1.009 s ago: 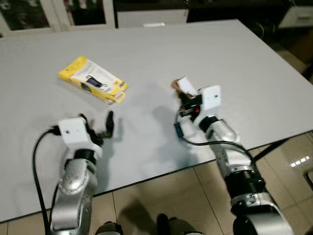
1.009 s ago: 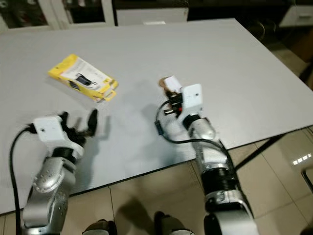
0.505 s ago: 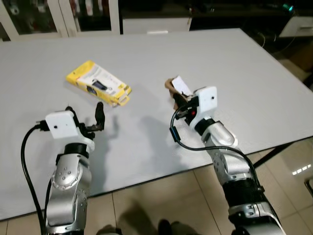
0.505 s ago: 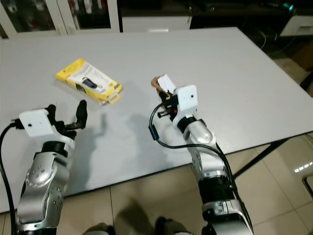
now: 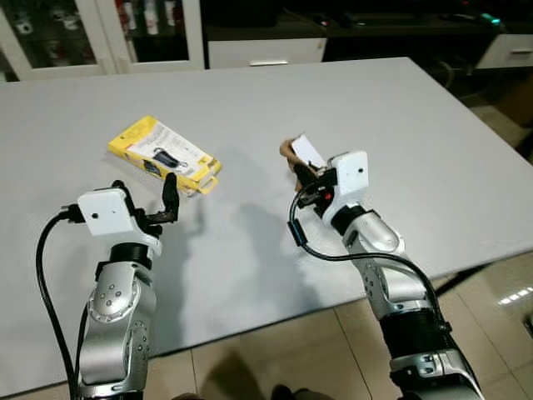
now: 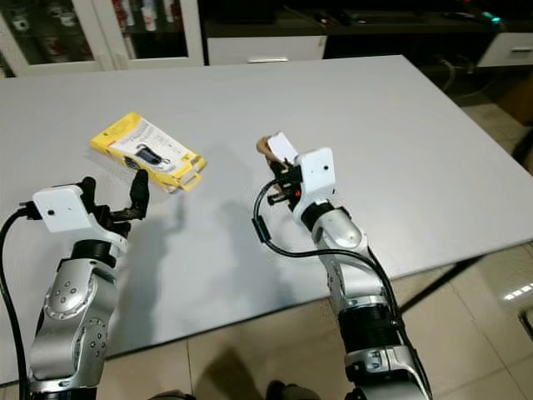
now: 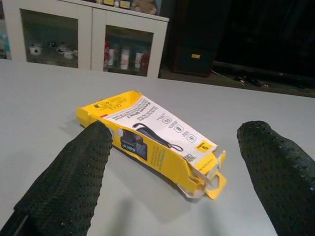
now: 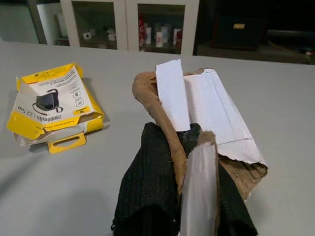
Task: Picking trash to rubbish bin
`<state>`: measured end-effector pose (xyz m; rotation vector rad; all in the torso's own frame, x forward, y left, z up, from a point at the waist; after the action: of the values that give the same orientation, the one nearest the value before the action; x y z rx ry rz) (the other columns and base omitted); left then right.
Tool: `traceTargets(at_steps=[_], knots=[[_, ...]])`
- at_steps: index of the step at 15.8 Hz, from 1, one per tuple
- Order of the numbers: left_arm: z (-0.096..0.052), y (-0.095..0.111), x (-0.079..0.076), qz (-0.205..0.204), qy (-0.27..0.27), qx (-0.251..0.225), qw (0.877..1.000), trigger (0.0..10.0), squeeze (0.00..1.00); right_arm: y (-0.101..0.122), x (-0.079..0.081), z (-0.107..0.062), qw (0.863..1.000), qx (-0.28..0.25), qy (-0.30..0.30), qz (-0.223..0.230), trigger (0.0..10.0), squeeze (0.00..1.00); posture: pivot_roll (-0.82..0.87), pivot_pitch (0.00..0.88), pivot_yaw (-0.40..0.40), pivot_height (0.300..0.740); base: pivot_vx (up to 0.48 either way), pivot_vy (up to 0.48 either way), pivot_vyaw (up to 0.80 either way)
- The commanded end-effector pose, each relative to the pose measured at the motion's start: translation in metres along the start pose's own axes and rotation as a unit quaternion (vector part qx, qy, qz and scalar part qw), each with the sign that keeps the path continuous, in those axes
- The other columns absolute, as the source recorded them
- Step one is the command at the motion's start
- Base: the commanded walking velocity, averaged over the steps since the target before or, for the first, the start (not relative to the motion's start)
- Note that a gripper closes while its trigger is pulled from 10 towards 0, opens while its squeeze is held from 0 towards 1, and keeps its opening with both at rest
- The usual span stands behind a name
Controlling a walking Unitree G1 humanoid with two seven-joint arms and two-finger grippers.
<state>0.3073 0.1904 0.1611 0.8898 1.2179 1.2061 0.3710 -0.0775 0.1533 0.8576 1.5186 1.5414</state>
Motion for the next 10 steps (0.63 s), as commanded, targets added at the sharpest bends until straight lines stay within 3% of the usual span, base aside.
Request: traceTargets(at_steps=[1,10], knots=[[-0.002,-0.001,0.0006,0.001,0.0,0.004,1.0,10.0,0.0,0.0053,0.0011,-0.0011,1.0,-0.008,0.001,0.001,10.0,0.0,-0.01,0.093,-0.055,0.74,0.356,0.0,0.0],[-0.0041,-0.004,0.0035,0.003,0.003,0.012,1.0,10.0,0.0,0.0016,0.0047,-0.0019,1.0,0.0,0.006,0.004,10.0,0.0,0.0,0.102,-0.055,0.74,0.384,0.0,0.0]])
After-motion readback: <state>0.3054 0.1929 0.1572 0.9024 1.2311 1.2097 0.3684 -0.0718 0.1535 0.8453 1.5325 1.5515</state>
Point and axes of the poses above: a point about 5 cm out from each wrist's last joint towards the gripper, its own z axis pointing out of the wrist towards the gripper, its own y axis along the axis of the wrist's last joint, x = y × z, the point moved 4 cm from there along z, pointing out of the wrist towards the gripper, and after that the axes turned 5 degrees about -z, right-handed, at the moved point
